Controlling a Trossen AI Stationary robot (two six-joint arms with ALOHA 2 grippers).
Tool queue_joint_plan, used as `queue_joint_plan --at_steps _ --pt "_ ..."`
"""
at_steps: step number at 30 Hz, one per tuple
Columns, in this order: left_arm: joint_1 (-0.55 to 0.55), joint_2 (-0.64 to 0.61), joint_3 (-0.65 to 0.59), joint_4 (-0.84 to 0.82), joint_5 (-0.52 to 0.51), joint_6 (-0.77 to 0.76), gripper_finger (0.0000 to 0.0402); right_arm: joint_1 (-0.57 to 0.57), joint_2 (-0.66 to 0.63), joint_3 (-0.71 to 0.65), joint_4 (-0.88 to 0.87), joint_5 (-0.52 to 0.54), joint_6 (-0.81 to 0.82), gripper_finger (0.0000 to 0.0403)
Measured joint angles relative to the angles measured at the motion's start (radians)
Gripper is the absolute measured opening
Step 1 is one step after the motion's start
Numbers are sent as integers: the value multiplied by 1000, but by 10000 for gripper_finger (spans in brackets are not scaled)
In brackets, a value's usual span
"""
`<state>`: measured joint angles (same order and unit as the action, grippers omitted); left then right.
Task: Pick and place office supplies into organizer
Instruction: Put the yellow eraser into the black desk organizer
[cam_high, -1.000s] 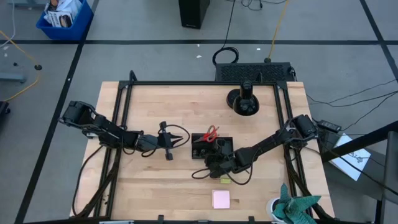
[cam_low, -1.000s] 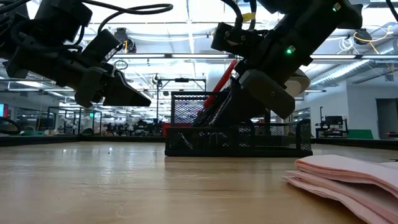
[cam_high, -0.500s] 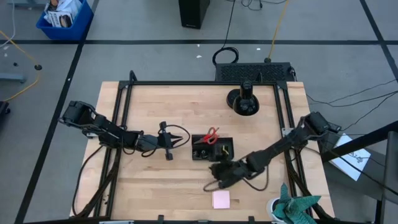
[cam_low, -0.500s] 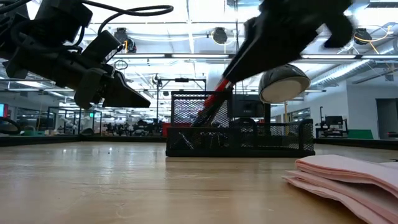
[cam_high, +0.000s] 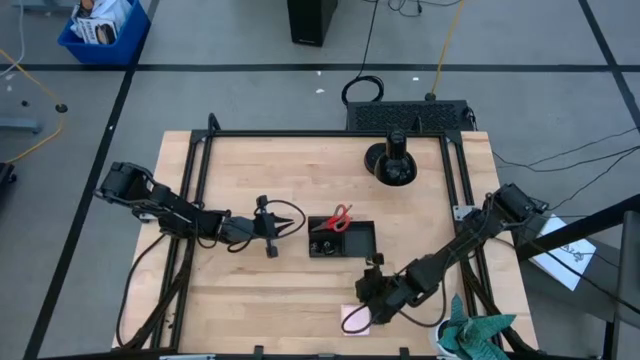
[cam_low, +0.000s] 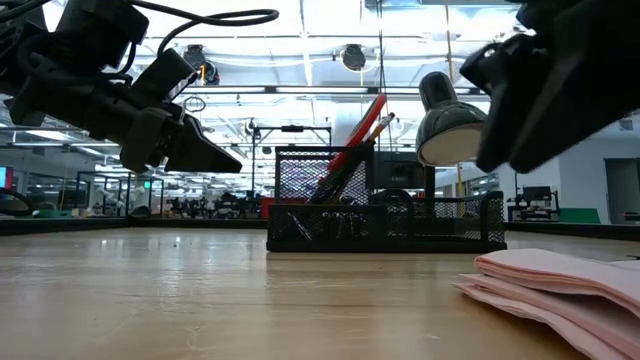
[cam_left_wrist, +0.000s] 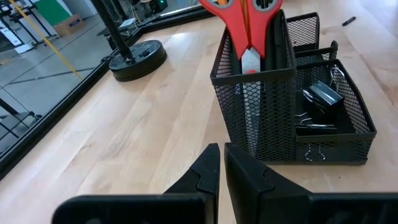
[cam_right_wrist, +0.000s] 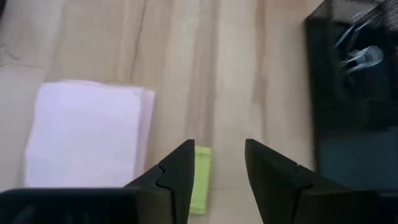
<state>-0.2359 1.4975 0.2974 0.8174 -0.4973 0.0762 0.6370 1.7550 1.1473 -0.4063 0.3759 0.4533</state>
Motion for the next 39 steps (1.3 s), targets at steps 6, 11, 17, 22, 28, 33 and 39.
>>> queue_joint_plan --at_steps 6,11,17,22,28,33,39 --pt "0 0 0 0 0 2 31 0 0 -41 24 -69 37 155" --pt "0 0 0 1 0 4 31 -1 0 -104 65 -118 109 171" --pt "0 0 0 1 0 2 31 0 0 -152 138 -118 140 178" --pt "0 0 0 1 0 2 31 0 1 -187 160 -118 165 178" --pt "0 0 0 -1 0 4 31 1 41 -200 214 -110 155 178" --pt "0 0 0 -1 0 4 31 1 69 -198 219 -103 156 178" --pt "0 0 0 -3 0 4 31 0 71 -198 215 -107 161 151"
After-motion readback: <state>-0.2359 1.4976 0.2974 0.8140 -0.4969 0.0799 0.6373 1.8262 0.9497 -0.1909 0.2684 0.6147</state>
